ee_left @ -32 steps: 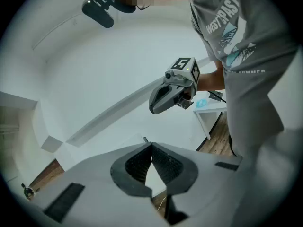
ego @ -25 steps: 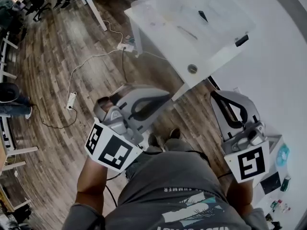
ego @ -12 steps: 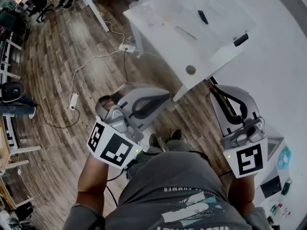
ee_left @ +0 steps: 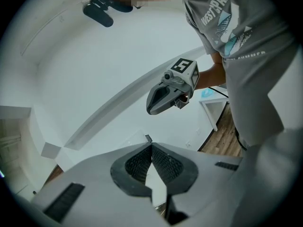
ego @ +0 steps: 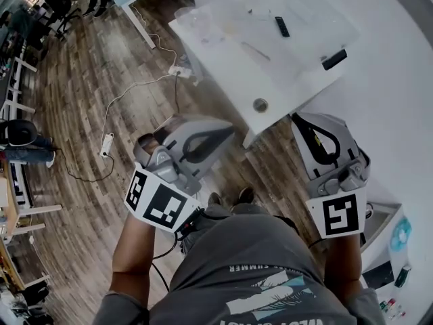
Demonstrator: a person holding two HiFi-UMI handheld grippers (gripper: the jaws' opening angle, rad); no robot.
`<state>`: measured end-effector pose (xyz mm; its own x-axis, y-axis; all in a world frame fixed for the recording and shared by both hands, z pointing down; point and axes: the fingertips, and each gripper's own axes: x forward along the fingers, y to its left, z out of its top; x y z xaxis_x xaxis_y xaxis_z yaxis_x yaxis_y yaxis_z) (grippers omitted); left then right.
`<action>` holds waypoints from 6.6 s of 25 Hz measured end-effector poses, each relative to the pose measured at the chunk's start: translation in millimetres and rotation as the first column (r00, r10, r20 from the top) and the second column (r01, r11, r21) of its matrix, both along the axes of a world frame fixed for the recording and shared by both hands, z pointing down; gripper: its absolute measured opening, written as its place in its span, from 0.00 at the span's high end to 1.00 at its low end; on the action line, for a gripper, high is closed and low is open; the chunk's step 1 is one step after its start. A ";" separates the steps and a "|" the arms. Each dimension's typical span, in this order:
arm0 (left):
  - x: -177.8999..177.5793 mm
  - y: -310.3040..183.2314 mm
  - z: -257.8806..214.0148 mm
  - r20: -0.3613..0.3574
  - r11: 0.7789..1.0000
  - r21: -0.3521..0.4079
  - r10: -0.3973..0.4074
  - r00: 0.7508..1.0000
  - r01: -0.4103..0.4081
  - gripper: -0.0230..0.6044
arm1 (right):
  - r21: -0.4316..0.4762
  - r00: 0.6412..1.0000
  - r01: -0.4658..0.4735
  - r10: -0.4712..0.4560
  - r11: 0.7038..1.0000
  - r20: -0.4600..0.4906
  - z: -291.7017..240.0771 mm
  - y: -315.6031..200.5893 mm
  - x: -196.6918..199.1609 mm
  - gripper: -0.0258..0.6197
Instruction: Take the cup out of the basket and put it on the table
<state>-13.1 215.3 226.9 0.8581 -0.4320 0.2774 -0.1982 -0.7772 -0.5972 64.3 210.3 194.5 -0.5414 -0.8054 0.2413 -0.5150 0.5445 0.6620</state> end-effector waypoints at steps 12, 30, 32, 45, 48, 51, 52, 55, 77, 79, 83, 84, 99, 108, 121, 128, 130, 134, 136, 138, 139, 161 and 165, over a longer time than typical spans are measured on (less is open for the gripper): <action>22.2 -29.2 10.3 0.021 1.000 -0.018 -0.014 1.000 0.014 0.95 | -0.021 0.999 0.007 -0.006 1.000 0.031 7.1 -32.2 19.7 0.94; -10.0 -114.0 1.3 -0.018 0.998 0.002 0.056 0.998 -0.056 0.95 | -0.017 0.997 -0.073 0.073 0.997 0.008 -1.4 -108.5 -10.3 0.94; -15.1 -119.0 2.6 -0.023 0.998 0.000 0.070 0.997 -0.070 0.95 | -0.015 0.996 -0.085 0.085 0.996 0.000 -3.2 -113.7 -15.7 0.94; -0.7 -153.4 11.6 -0.037 0.997 -0.022 0.069 0.997 -0.070 0.95 | -0.044 0.995 -0.097 0.097 0.994 -0.007 2.3 -147.9 3.5 0.94; 10.3 -164.4 18.0 -0.023 0.998 -0.041 0.051 0.998 -0.052 0.95 | -0.056 0.997 -0.070 0.071 0.996 0.010 6.9 -163.4 11.8 0.94; 23.3 -177.0 13.3 -0.012 0.998 -0.043 0.034 0.999 -0.034 0.95 | -0.053 0.998 -0.048 0.050 0.997 0.027 0.9 -179.0 24.2 0.94; 28.6 -181.9 11.4 -0.010 0.999 -0.043 0.026 1.000 -0.026 0.95 | -0.053 0.999 -0.040 0.042 0.998 0.031 -0.2 -184.4 29.5 0.94; 47.1 -196.7 10.0 0.001 0.999 -0.042 0.005 1.000 -0.005 0.95 | -0.054 0.999 -0.014 0.016 0.998 0.049 0.5 -202.0 47.2 0.94; 105.0 -271.8 30.5 0.054 0.993 -0.086 -0.071 0.996 0.075 0.95 | -0.106 0.993 0.070 -0.059 0.992 0.100 24.6 -287.2 102.0 0.94; 106.1 -284.4 33.0 0.052 0.994 -0.090 -0.057 0.997 0.061 0.95 | -0.114 0.994 0.056 -0.045 0.992 0.097 27.1 -297.9 102.0 0.94; 108.6 -313.9 35.0 0.035 0.995 -0.099 -0.030 0.999 0.034 0.95 | -0.126 0.996 0.034 -0.023 0.991 0.090 31.3 -323.2 101.9 0.94; 108.9 -321.0 35.0 0.031 0.994 -0.102 -0.024 0.999 0.027 0.95 | -0.129 0.996 0.027 -0.016 0.991 0.087 31.3 -330.6 101.8 0.94; 70.3 -418.7 32.3 -0.041 0.989 -0.147 0.026 0.999 -0.032 0.95 | -0.227 0.996 -0.019 0.038 0.974 0.077 46.6 -458.2 55.2 0.94; 59.8 -448.0 45.8 -0.050 0.981 -0.190 -0.047 0.998 0.037 0.95 | -0.349 0.999 0.008 0.003 0.937 0.032 110.5 -545.8 40.1 0.94; 49.9 -476.8 75.6 -0.034 0.966 -0.249 -0.081 0.996 0.070 0.95 | -0.560 0.993 -0.015 -0.054 0.828 -0.107 254.3 -633.8 28.6 0.88; 35.7 -487.3 80.3 -0.052 0.955 -0.282 -0.113 0.992 0.094 0.95 | -0.617 0.969 -0.022 -0.136 0.787 -0.208 302.0 -647.1 15.9 0.85; 33.0 -489.9 85.4 -0.053 0.952 -0.290 -0.121 0.991 0.101 0.95 | -0.628 0.958 -0.024 -0.160 0.778 -0.236 316.2 -651.1 12.7 0.84; 30.0 -493.3 95.1 -0.052 0.947 -0.301 -0.135 0.990 0.113 0.95 | -0.643 0.934 -0.043 -0.198 0.765 -0.299 345.2 -657.5 10.1 0.83; 28.1 -493.7 95.3 -0.052 0.945 -0.305 -0.140 0.989 0.118 0.95 | -0.645 0.916 -0.058 -0.217 0.762 -0.339 353.9 -659.3 10.0 0.83; 26.2 -493.5 94.6 -0.053 0.944 -0.308 -0.144 0.988 0.121 0.95 | -0.644 0.894 -0.082 -0.230 0.760 -0.385 362.8 -660.1 12.6 0.83; 25.4 -493.3 94.7 -0.053 0.943 -0.309 -0.147 0.988 0.123 0.95 | -0.642 0.883 -0.095 -0.234 0.761 -0.407 367.7 -660.6 14.7 0.83; 27.4 -473.9 71.7 -0.069 0.964 -0.251 -0.104 0.992 0.083 0.95 | -0.477 0.931 -0.051 -0.131 0.878 -0.340 250.5 -625.3 2.2 0.91; 29.3 -471.3 68.7 -0.066 0.969 -0.239 -0.082 0.994 0.064 0.95 | -0.418 0.944 -0.030 -0.112 0.908 -0.310 210.3 -612.1 -2.8 0.91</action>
<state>16.2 -256.0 295.5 0.8491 -0.4242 0.3148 -0.2967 -0.8761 -0.3801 61.5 -401.7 404.8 -0.4080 -0.5732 0.7106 -0.2852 0.8194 0.4971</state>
